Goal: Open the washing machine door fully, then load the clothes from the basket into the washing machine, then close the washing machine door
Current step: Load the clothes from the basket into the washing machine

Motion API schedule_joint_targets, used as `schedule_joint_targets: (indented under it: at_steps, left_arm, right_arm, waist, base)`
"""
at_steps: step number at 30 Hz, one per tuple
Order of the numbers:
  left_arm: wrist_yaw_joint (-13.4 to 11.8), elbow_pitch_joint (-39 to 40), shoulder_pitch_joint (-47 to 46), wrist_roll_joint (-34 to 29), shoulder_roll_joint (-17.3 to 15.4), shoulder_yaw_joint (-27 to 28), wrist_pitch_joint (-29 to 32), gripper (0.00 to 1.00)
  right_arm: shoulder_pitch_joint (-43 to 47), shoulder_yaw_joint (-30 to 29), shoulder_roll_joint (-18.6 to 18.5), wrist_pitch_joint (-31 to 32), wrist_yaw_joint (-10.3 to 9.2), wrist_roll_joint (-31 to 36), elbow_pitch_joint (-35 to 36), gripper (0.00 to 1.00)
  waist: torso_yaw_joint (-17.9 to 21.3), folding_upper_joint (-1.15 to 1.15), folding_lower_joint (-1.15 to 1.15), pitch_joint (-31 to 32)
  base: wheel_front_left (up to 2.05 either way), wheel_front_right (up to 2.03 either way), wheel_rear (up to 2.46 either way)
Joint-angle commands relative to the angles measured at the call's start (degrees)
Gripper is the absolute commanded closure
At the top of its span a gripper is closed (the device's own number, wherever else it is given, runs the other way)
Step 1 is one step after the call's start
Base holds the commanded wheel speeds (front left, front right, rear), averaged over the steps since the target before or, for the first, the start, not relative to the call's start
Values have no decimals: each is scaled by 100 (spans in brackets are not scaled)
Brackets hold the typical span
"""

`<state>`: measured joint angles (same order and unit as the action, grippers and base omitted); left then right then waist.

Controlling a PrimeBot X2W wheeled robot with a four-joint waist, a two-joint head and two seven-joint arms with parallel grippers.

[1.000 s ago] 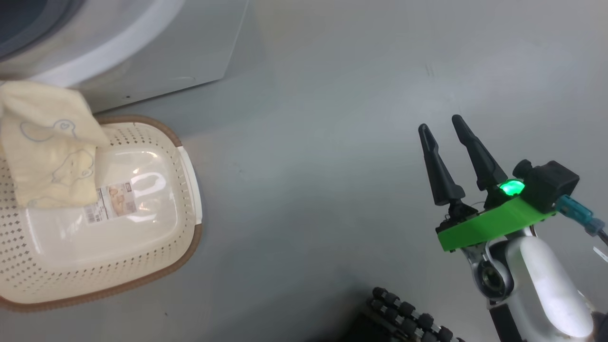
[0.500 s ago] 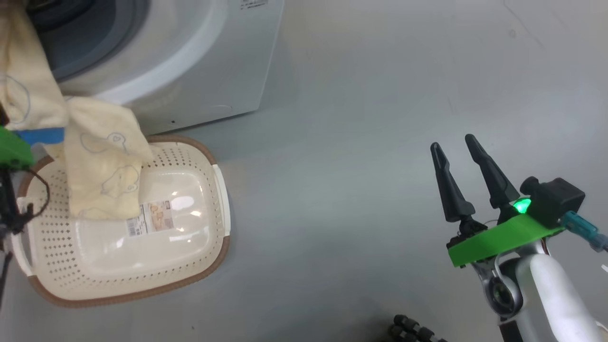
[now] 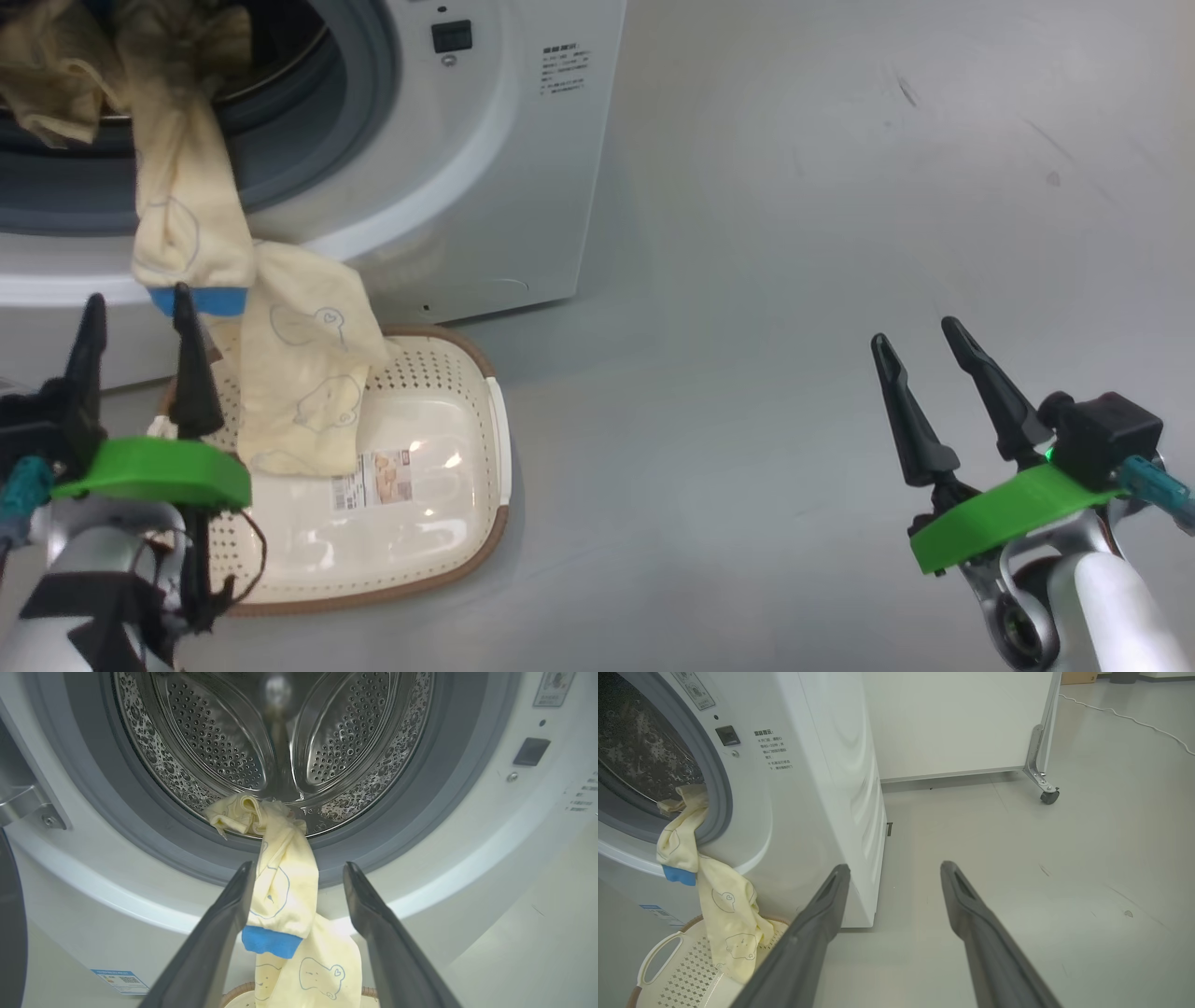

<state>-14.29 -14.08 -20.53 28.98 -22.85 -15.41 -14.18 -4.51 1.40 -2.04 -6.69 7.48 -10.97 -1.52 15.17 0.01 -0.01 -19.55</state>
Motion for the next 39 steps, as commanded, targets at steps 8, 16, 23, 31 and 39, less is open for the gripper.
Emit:
schedule_joint_targets:
  at_steps: [8, 16, 23, 31, 39]
  left_arm:
    - [-509, 587, 624, -403, 223, -74, -80, 0]
    - [-404, 725, 1168, -628, 549, -301, -81, 0]
    - [-349, 676, 1441, -682, 692, -316, -81, 0]
    - [-320, 678, 1643, -788, 774, -310, -82, 0]
    - [-338, 748, 1782, -823, 806, -237, -82, 0]
  right_arm:
    - [288, -70, -84, 242, 1, 224, 486, 0]
    - [518, -167, -84, 441, 1, 364, 695, 0]
    - [622, -242, -84, 527, 1, 448, 782, 0]
    - [703, -296, -84, 631, 1, 541, 948, 0]
    - [828, -312, -84, 710, 1, 561, 1029, 0]
  waist:
    - [-452, -1, 1, 652]
    - [-775, -1, 1, 1110]
    - [-948, -1, 1, 1338]
    - [-1127, -1, 1, 1515]
    - [-1232, -1, 1, 1656]
  base:
    - [0, 0, 0]
    - [0, 0, 0]
    - [0, 0, 0]
    - [0, 0, 0]
    - [0, 0, 0]
